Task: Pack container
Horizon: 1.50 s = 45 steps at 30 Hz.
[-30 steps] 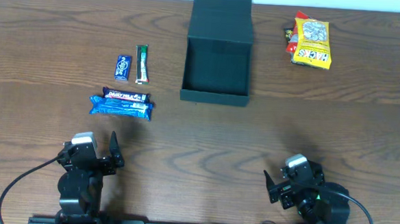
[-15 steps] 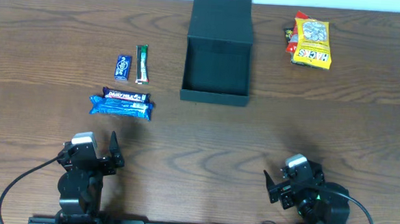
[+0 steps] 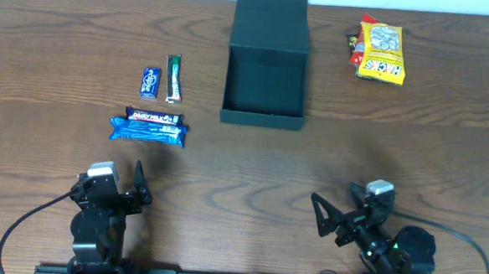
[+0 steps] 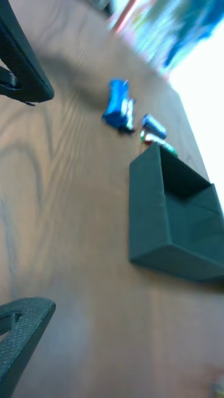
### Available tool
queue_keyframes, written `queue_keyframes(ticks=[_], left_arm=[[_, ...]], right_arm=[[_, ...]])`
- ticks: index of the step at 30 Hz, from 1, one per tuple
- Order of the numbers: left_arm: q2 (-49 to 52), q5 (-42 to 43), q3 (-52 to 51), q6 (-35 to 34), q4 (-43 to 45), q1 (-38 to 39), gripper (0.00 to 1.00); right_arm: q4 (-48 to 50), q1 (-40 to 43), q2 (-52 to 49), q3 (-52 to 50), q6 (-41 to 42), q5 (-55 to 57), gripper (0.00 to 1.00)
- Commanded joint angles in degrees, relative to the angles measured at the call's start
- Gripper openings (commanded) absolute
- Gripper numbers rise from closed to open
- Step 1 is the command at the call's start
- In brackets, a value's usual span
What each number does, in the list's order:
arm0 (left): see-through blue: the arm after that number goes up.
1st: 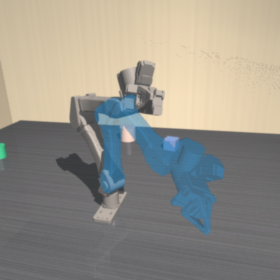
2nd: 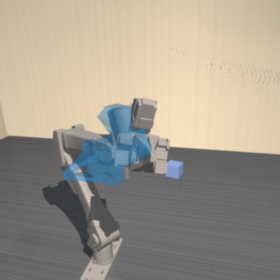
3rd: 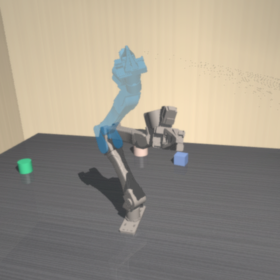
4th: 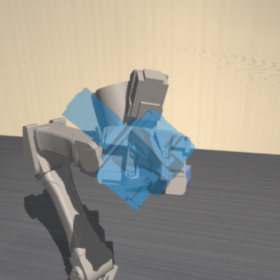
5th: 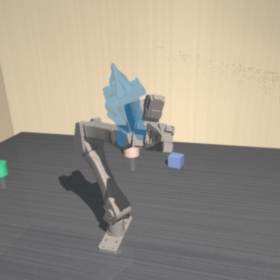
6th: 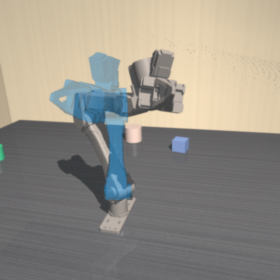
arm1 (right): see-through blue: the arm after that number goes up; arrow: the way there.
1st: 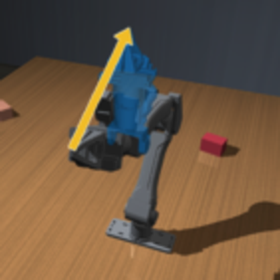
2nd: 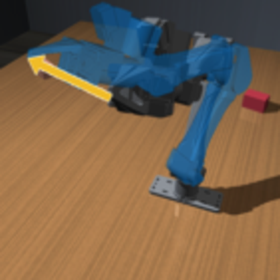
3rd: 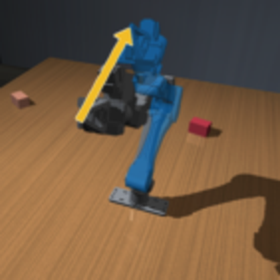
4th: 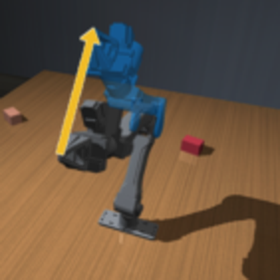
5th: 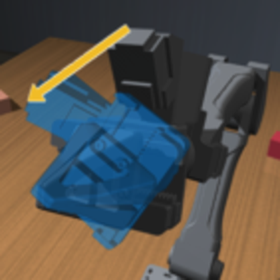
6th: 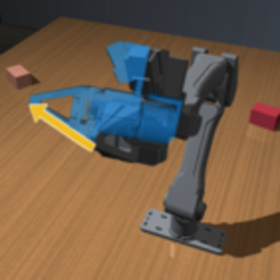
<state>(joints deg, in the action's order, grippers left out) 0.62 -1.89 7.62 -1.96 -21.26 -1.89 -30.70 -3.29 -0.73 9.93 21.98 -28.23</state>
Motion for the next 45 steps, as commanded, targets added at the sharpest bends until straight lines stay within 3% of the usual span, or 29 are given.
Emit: queue_keyframes(ticks=[1, 7, 13, 19, 25, 33, 40, 45], left_arm=[[-0.4, 0.0, -1.2, -0.9, -0.4, -0.3, 0.95], [-0.4, 0.0, -1.2, -0.8, -0.4, -0.3, 0.95], [-0.4, 0.0, -1.2, -0.8, -0.4, -0.3, 0.95], [-0.4, 0.0, -1.2, -0.8, -0.4, -0.3, 0.95], [-0.4, 0.0, -1.2, -0.9, -0.4, -0.3, 0.95], [-0.4, 0.0, -1.2, -0.8, -0.4, -0.3, 0.95], [-0.4, 0.0, -1.2, -0.9, -0.4, -0.3, 0.95], [-0.4, 0.0, -1.2, -0.8, -0.4, -0.3, 0.95]], right_arm=[[-1.0, 0.2, 0.4, -0.1, 18.1, -2.3, 0.99], [1.0, 0.2, 0.4, -0.1, 28.5, 3.8, 0.99], [16.1, 0.2, -3.1, 0.2, 25.9, 1.5, 0.99], [23.1, 0.2, -21.6, 7.2, 17.3, 1.6, 0.99], [23.5, 0.2, -47.2, 22.6, 5.0, 2.7, 0.99], [12.0, -2.4, -80.4, 51.8, -3.6, 7.9, 0.99], [-2.8, -8.2, -99.1, 73.3, -6.4, 22.1, 0.99], [-8.4, -10.8, -109.3, 81.5, -7.1, 25.2, 0.96]])
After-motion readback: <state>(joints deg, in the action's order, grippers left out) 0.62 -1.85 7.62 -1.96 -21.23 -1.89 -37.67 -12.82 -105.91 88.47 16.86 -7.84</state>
